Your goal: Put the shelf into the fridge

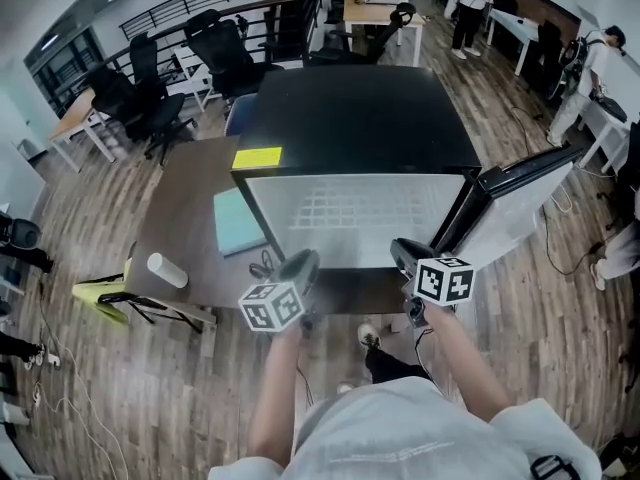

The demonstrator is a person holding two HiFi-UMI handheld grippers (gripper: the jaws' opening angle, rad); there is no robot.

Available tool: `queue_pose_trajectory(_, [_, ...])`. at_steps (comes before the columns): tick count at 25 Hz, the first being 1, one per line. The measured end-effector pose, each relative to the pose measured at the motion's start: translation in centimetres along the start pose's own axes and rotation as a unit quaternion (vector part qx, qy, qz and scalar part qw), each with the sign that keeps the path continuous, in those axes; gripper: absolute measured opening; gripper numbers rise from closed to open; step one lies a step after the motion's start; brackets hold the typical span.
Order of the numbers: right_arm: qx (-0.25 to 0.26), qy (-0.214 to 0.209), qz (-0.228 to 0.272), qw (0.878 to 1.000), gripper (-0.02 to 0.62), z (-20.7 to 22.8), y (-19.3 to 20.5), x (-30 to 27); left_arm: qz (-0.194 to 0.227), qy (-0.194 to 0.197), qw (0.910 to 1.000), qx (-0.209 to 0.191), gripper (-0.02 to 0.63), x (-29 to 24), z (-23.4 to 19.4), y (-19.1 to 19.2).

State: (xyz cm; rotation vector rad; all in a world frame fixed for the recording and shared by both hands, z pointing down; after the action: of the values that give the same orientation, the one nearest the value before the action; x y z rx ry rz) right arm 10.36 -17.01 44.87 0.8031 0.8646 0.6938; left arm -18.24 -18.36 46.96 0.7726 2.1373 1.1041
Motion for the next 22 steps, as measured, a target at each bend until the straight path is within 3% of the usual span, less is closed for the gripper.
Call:
queue_pose_trajectory(6, [0.103,-0.014,0.012,0.995,0.028,-2.9,-0.3,4.4,0.017,0.015,0.9969,-0.075,0.02,4.1,3.4,0.2])
queue_pose_trajectory(12, [0.166,-0.045,0.039,0.984,0.017,-6.7,-1.0,8.5,0.032,0.015,0.9832,-0.179,0.02,7.8,7.7,-1.2])
queue_pose_trajectory(22, [0.229,-0.085,0.086,0.966,0.015,-10.8,-2.7,14.4,0.09,0.021,0.9642,-0.248,0.02,12.2,13.6,-3.3])
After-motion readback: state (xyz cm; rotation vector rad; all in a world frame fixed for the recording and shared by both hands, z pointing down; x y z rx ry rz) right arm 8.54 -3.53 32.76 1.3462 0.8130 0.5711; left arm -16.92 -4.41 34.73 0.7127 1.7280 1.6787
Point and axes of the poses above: the fingertips, and each gripper's own axes: x backward along the fingers, z to its right, y out of its underside, the point moved 9 cm from there along x, backward along the fingers, and after that the axes turned 2 degrees about -z, right-handed, at the moved point
